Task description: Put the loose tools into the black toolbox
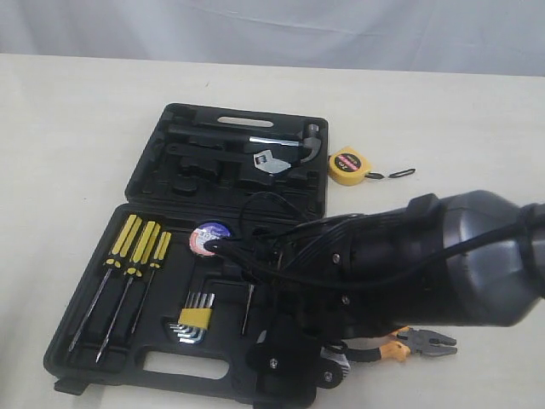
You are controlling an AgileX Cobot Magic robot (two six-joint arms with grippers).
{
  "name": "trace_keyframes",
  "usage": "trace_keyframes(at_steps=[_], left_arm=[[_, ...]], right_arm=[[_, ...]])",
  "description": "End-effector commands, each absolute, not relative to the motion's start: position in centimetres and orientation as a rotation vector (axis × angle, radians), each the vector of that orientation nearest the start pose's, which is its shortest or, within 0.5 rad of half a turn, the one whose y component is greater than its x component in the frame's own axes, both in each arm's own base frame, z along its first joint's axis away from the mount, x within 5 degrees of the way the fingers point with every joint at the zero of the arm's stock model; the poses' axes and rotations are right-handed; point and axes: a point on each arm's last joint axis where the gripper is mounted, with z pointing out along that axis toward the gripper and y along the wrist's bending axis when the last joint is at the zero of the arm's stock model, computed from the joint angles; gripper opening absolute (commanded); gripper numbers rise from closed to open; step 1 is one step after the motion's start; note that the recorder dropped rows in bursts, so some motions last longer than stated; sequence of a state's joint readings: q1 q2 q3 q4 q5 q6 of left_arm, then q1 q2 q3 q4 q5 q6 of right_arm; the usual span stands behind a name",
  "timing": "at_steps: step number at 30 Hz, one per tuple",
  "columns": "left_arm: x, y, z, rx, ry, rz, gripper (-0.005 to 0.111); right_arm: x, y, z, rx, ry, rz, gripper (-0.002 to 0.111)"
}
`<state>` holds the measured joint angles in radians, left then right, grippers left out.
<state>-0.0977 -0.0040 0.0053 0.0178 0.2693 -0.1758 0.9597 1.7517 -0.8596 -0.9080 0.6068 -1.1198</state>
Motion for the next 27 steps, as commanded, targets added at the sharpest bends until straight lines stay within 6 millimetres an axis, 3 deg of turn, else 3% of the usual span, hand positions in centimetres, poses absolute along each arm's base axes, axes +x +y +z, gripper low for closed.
trace_keyframes(at_steps=[1,6,8,11,14,19,20,22,27], left_arm=[[5.5,-0.5,18.9,-0.051,1.757,-0.186,0.0],[5.5,-0.5,18.9,-0.051,1.757,-0.186,0.0],[5.5,-0.5,18.9,-0.051,1.757,-0.186,0.0],[5.5,-0.5,18.9,-0.051,1.757,-0.186,0.0],[5.5,-0.5,18.9,-0.051,1.757,-0.186,0.0],[5.5,-0.5,18.9,-0.051,1.757,-0.186,0.0],[5.5,-0.5,18.9,-0.051,1.757,-0.186,0.0],[5.5,-0.5,18.9,-0.051,1.757,-0.186,0.0],[5.5,-0.5,18.9,-0.051,1.757,-0.186,0.0]], right_arm=[[21.0,22.8,15.3,-2.875,0.488,-0.87,0.065],[21.1,22.8,15.5,-2.84,0.563,-0.872,0.052],[21.1,22.6,15.9,-2.792,0.684,-0.876,0.047],[21.0,22.2,17.1,-2.589,1.045,-0.854,0.037],[21.1,22.1,19.5,-2.182,1.386,-0.771,0.025],[22.0,19.8,24.3,-1.235,1.956,-0.477,0.004],[22.3,18.9,24.5,-1.041,2.076,-0.388,-0.001],[23.0,17.7,24.2,-0.84,2.214,-0.261,-0.001],[25.8,16.1,22.0,-0.506,2.393,0.026,-0.001]])
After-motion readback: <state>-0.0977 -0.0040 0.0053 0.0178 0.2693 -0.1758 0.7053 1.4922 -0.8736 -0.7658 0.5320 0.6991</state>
